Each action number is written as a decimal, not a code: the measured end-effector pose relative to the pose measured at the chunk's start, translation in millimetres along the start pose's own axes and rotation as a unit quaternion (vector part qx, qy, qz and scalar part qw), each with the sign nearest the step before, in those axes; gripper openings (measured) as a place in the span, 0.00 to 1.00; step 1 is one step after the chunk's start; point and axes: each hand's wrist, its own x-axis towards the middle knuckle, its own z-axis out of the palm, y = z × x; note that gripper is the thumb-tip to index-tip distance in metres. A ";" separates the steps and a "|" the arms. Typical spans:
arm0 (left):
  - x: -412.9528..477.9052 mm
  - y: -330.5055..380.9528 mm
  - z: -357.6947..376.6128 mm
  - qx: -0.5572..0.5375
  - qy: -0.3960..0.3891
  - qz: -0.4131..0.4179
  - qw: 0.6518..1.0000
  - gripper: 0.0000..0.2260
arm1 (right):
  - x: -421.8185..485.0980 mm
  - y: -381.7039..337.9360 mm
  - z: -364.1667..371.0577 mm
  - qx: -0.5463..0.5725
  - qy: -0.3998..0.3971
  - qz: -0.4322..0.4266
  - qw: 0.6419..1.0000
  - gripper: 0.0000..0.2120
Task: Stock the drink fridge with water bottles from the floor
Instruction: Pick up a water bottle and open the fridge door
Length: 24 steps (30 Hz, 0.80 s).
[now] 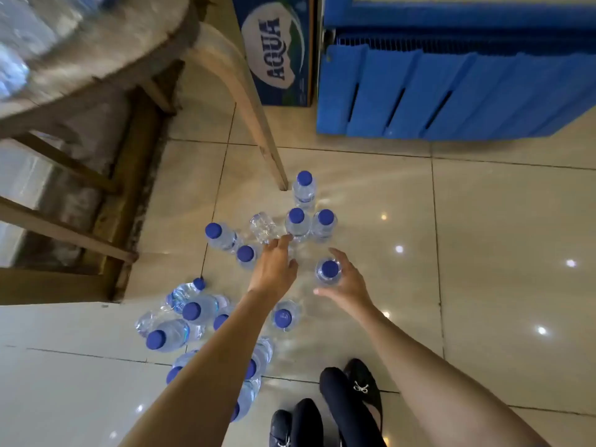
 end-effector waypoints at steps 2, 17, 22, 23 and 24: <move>4.3 -5.8 6.7 -0.002 0.002 0.000 1.000 0.23 | 4.1 -2.7 7.3 0.039 0.031 0.008 0.999 0.33; -75.9 126.7 -148.1 -0.026 0.030 0.000 0.999 0.20 | -99.3 -173.9 -119.0 0.142 0.104 -0.004 0.984 0.21; -110.0 236.2 -268.3 -0.033 0.086 0.030 0.995 0.19 | -150.7 -310.1 -212.5 0.141 0.132 -0.062 0.979 0.22; -114.2 259.4 -292.0 -0.035 0.098 0.039 0.994 0.18 | -160.2 -338.3 -232.9 0.136 0.135 -0.082 0.978 0.22; -117.7 283.2 -316.4 -0.037 0.111 0.047 0.992 0.17 | -170.1 -367.0 -254.2 0.134 0.135 -0.100 0.977 0.22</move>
